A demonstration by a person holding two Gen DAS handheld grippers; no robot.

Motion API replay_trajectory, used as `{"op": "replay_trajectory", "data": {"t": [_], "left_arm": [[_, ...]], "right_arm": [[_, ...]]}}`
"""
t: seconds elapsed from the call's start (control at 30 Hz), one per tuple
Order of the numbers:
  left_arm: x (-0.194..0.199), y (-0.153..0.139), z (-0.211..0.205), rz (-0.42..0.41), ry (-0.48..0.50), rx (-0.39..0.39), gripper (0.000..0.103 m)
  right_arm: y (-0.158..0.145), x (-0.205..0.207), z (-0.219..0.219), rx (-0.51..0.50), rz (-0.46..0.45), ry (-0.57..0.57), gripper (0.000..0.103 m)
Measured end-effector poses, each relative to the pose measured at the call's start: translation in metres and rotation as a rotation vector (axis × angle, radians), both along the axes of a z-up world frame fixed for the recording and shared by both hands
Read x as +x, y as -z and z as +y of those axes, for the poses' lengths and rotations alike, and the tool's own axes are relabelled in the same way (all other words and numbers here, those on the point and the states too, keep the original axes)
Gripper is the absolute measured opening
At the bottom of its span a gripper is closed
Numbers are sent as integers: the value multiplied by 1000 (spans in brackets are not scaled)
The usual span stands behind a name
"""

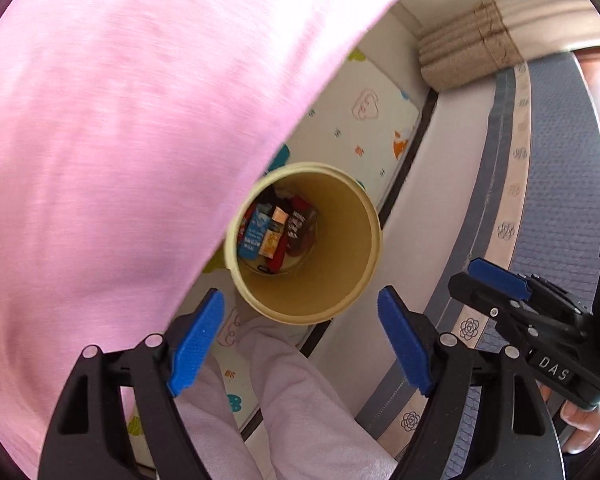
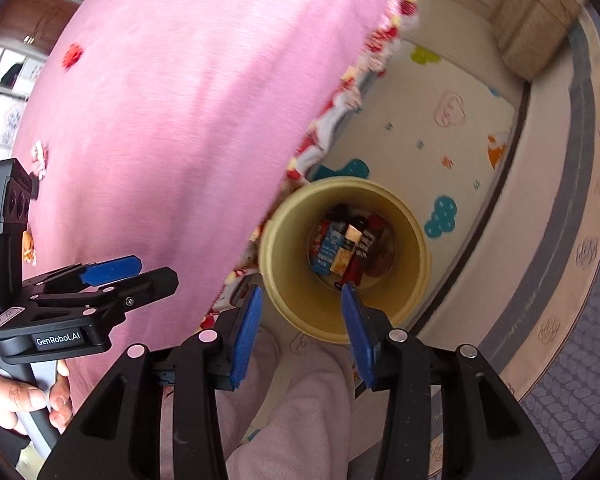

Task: Collect trash
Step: 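Carry the candy wrapper and brown sock over the yellow bin and release both, then grasp the orange drawstring pouch with the left tool while the right tool grasps the dark knit sock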

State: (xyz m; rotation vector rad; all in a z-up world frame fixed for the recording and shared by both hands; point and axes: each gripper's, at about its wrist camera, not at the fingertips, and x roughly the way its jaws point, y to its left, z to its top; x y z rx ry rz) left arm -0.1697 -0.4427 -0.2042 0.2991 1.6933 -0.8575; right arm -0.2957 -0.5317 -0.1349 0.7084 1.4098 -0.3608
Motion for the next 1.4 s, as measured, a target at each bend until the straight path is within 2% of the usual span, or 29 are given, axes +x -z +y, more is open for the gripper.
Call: {"op": "replay_trajectory", "data": {"t": [0.1,0.3,0.6,0.8,0.93,1.0,1.07,1.13,1.27,1.4], "left_arm": [[26,-14,30,-16,-63,-18,78],[86,-40,126,-51,-250,-31,79],[174,-66,285,-126,-521,-33,79],[228,-68,380,-185,-708,-7,81],[251,-67,423,-213,-816,7,81],[267,-68,443,-235,-858,41,83],[277,-67,459,-244,-898,73,87],[288,-61,475,-248,-931,80,88],[318,-44,499,-260,-966,122,88],[342,-28,521,-248,-1003,148,88]], "right_arm": [[-14,32,22,-8,-28,-54,42],[-36,106,81,16,-88,-161,42],[-51,226,207,26,-148,-385,42],[-57,303,288,36,-198,-544,42],[-55,352,333,38,-212,-650,42],[-51,375,351,42,-224,-684,50],[-49,397,367,72,-239,-724,54],[-43,421,383,66,-247,-757,61],[-29,459,404,83,-252,-782,66],[-12,487,415,70,-235,-782,68]]}}
